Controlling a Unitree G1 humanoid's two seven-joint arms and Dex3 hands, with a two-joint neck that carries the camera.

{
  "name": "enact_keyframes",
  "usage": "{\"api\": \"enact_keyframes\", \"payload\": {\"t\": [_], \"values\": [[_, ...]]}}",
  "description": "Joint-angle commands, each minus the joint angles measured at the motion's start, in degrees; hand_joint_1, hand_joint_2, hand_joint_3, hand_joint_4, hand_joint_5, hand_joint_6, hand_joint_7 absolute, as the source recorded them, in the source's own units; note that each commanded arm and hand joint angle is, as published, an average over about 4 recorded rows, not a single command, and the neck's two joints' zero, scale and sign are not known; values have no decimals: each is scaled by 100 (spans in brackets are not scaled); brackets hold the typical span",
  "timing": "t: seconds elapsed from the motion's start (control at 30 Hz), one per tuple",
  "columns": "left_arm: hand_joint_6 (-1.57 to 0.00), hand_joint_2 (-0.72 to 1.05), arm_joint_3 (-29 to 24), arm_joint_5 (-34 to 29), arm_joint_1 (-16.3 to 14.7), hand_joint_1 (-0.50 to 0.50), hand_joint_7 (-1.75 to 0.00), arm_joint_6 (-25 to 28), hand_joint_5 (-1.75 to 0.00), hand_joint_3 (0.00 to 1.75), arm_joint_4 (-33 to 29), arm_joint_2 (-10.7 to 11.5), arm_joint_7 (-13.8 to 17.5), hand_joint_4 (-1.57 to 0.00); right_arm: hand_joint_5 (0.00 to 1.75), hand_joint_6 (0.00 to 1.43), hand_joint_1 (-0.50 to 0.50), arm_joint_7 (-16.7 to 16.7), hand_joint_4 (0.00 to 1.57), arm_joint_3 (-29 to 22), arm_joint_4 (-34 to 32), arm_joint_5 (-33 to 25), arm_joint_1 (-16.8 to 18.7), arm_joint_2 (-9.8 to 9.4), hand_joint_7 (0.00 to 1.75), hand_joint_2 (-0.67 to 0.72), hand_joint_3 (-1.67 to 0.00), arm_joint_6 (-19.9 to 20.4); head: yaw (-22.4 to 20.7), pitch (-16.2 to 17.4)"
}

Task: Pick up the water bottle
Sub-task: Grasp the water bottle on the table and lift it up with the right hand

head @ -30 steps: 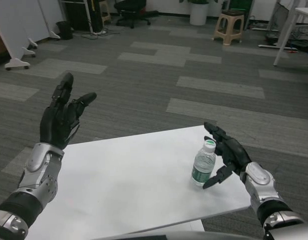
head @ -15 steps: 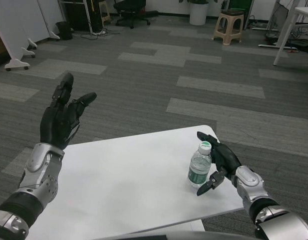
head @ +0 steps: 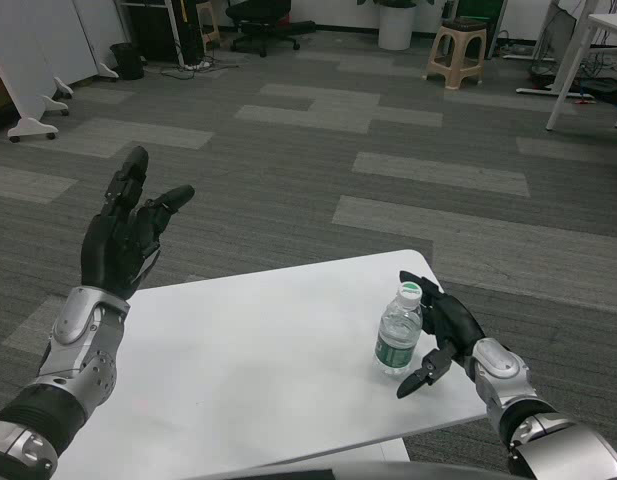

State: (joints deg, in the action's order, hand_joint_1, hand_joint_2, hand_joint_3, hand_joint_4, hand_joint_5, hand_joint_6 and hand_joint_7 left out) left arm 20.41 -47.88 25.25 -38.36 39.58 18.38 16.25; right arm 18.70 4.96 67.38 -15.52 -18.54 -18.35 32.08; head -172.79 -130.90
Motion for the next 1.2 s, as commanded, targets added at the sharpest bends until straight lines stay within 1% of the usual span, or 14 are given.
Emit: {"api": "enact_keyframes", "payload": {"t": [0.03, 0.1, 0.2, 0.33, 0.43, 0.53, 0.6, 0.63, 0.8, 0.87, 0.93, 1.0, 1.07, 1.2], "values": [[0, 105, -19, 15, 59, -50, 0, -13, -100, 39, -20, -2, 1, 0, 0, 0, -45, -104, 0, 22, 113, 23, -150, 11, 0, 28, -16, 9, 15, 12], [0, 105, -19, 15, 59, -50, 0, -13, -98, 37, -20, -2, 1, 0, 0, 0, -45, -139, 0, 40, 161, 27, -150, 15, 0, 28, -16, 9, 18, 19], [0, 105, -13, 15, 53, -50, 0, -13, -100, 44, -20, -2, 1, 0, 0, 0, -43, -192, 0, 62, 227, 32, -154, 24, 0, 28, -16, 9, 29, 35], [0, 105, -2, 15, 48, -49, 0, -13, -92, 44, -20, -2, 1, 0, 0, 0, -42, -257, 0, 117, 275, 34, -170, 33, 0, 22, -16, 9, 31, 36], [0, 105, 11, 15, 42, -50, 0, -13, -100, 44, -25, -2, 1, 0, 0, 0, -42, -328, 0, 189, 297, 41, -181, 37, 0, 22, -16, 9, 29, 33], [0, 105, 16, 15, 40, -49, 0, -13, -98, 44, -31, -2, 1, 0, 0, 0, -42, -400, 0, 258, 319, 41, -203, 53, 0, 22, -16, 9, 26, 20], [0, 105, 16, 15, 26, -48, 0, -13, -95, 44, -40, -6, 1, 0, 0, 0, -44, -449, 0, 337, 332, 45, -225, 68, 0, 22, -16, 9, 25, 16], [0, 105, 16, 18, 20, -48, 0, -13, -98, 44, -47, -8, 1, 0, 0, 0, -44, -475, 0, 381, 339, 47, -233, 74, 0, 22, -16, 9, 24, 12], [0, 105, 16, 20, 7, -50, 0, -13, -92, 44, -60, -10, 1, 0, 0, 0, -42, -552, 0, 523, 372, 49, -260, 90, 0, 22, -16, 9, 15, 10], [0, 105, 16, 24, 7, -50, 0, -13, -92, 39, -64, -10, 1, 0, 0, 0, -44, -587, 0, 554, 403, 49, -264, 103, 0, 23, -16, 9, 22, 11], [0, 105, 16, 20, 2, -49, 0, -13, -98, 39, -69, -10, 1, 0, 0, 0, -46, -662, 0, 581, 447, 49, -275, 134, 0, 23, -16, 9, 21, 19], [0, 105, 18, 15, -2, -49, 0, -13, -103, 44, -73, -10, 1, 0, 0, 0, -46, -761, 0, 603, 510, 49, -295, 180, 0, 25, -16, 9, 21, 33], [0, 105, 22, 15, -2, -49, 0, -13, -100, 44, -73, -10, 1, 0, 0, 0, -46, -842, 0, 600, 576, 49, -315, 222, 0, 28, -16, 11, 26, 39], [0, 105, 29, 15, -2, -50, 0, -13, -103, 35, -64, -10, 1, 0, 0, 0, -45, -996, 0, 589, 679, 49, -361, 283, 0, 28, -16, 18, 21, 41]]}}
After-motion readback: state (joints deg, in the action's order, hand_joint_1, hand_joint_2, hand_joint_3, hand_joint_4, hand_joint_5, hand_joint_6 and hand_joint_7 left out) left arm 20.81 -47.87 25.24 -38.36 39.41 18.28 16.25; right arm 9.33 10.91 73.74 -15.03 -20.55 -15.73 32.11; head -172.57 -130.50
